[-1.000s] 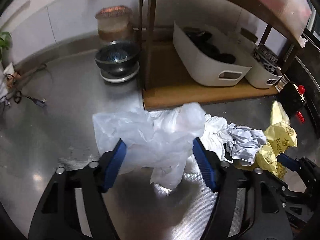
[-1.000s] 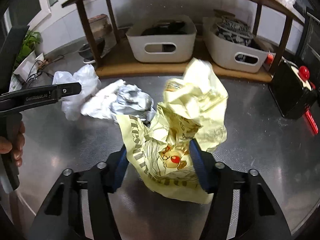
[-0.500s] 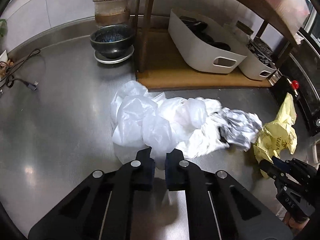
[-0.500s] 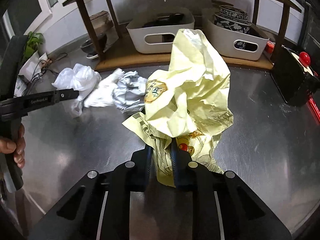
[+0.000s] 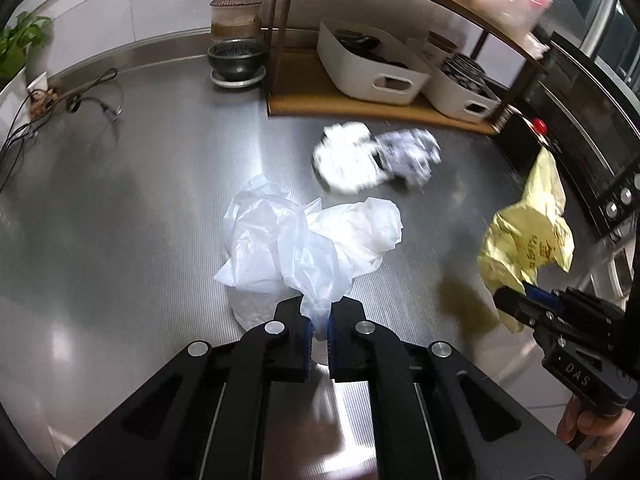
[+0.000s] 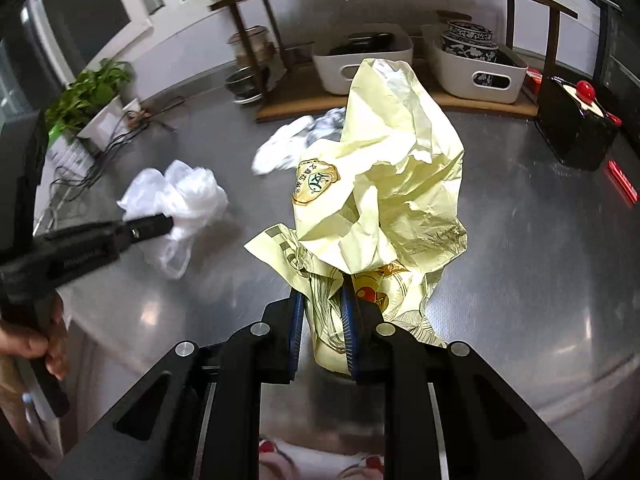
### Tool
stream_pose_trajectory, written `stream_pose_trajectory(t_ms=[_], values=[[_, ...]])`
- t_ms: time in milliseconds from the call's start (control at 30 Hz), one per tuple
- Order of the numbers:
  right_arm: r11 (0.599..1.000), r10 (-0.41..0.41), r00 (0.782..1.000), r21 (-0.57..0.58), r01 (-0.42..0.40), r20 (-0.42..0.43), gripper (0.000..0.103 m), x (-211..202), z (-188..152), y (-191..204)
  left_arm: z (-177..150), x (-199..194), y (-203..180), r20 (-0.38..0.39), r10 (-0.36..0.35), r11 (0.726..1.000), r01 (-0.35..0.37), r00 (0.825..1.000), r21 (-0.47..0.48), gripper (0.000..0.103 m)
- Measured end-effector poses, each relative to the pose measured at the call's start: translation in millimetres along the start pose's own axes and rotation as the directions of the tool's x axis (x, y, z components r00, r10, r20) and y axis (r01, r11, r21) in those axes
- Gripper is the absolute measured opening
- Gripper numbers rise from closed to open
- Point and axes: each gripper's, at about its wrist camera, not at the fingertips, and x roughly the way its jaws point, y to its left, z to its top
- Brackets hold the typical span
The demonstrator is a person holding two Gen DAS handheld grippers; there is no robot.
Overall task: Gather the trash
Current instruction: 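Lower both tools over the bin and open them to drop bag and wrapper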
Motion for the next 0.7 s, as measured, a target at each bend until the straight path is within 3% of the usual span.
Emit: stream_pose_trajectory(t_ms=[467, 700], values=[[0.996, 0.087, 0.995, -0.03, -0.089, -0.053, 0.019, -57.5, -77.7, 34.2, -121.8, -71.0, -27.4, -0.023, 0.009, 1.0, -0.009, 1.0, -0.011, 0.004], [0.994, 0.108, 0.979, -0.001, -0.11, -0.173, 0.019, -54.3, -133.2, 35.6, -176.1, -64.9, -34.9, -0.094, -0.027, 1.0, 0.027, 0.995, 0.0, 0.004]])
